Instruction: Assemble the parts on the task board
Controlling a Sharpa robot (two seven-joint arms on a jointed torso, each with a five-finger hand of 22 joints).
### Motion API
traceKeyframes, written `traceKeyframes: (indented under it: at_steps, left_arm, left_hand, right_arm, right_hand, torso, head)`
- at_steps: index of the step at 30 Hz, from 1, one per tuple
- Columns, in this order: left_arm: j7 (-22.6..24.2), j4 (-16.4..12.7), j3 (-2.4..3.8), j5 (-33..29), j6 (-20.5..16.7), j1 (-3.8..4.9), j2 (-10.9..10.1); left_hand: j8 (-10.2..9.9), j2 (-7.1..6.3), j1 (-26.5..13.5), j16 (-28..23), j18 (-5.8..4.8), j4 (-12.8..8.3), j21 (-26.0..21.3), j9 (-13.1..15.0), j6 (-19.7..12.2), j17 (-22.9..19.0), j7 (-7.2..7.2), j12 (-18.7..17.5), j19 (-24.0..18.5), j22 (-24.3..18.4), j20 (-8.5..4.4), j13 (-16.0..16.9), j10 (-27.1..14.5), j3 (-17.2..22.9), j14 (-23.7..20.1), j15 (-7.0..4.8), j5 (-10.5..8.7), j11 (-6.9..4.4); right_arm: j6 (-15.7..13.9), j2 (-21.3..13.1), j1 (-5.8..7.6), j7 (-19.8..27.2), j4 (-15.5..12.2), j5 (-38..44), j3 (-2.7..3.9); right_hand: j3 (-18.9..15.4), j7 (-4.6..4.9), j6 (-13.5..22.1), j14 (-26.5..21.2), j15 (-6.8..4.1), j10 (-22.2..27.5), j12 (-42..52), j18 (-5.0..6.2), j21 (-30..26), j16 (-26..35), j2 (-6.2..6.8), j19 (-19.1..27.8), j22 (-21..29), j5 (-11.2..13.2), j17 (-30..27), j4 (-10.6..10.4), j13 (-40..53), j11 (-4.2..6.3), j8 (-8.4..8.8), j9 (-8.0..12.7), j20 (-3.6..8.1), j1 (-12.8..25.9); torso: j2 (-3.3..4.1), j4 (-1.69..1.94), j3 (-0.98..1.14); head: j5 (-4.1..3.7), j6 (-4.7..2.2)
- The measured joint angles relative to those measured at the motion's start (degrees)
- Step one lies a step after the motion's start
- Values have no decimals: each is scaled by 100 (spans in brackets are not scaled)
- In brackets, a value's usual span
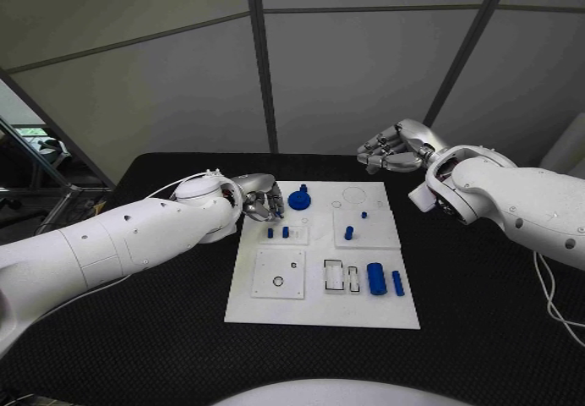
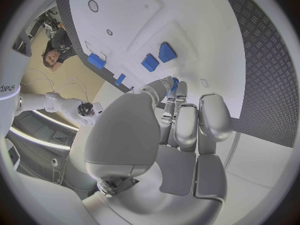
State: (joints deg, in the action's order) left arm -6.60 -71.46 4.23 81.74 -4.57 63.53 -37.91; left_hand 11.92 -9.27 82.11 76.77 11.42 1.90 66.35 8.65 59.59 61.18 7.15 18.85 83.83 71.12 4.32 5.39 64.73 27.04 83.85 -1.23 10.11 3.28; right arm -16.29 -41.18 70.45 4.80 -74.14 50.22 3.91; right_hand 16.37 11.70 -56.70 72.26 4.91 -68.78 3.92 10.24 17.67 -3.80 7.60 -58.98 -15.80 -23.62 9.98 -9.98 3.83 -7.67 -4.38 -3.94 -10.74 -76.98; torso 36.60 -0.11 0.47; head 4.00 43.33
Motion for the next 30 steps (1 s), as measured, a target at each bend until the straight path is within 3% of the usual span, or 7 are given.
traceKeyframes:
  at_steps: [30]
  left_arm:
    - [-14,165,6,-16,24,-44,187]
  left_hand:
    - [0,0,0,23,0,0,0,-5,41,3,0,0,0,4,0,1,54,0,0,0,-22,-10]
  right_arm:
    - [6,17,-2,2,2,0,0]
  right_hand:
    - [0,0,0,0,0,0,0,0,0,0,0,0,-1,0,1,0,0,0,0,0,0,0]
  torso:
    - [0,-1,0]
  head:
    - [11,35]
